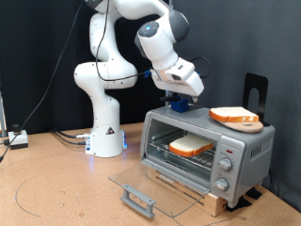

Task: Make a piece of toast with the oven

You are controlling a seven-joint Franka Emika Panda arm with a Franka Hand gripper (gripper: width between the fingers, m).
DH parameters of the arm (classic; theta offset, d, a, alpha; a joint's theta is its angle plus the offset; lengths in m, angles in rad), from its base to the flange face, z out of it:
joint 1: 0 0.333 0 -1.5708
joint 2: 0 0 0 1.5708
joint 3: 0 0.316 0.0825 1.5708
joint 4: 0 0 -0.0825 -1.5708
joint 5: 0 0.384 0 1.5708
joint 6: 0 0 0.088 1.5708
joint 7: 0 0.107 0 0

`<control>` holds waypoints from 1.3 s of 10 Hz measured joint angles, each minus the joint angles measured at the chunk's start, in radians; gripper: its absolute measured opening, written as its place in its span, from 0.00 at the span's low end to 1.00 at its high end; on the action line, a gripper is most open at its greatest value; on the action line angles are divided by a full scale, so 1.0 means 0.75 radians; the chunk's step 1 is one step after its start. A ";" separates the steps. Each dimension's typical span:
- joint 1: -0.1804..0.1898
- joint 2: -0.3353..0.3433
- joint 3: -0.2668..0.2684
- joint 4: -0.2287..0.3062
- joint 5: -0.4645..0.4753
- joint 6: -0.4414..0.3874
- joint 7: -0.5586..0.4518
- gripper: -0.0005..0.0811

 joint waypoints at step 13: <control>-0.227 -0.038 -0.394 0.117 -0.312 -0.184 -0.139 0.99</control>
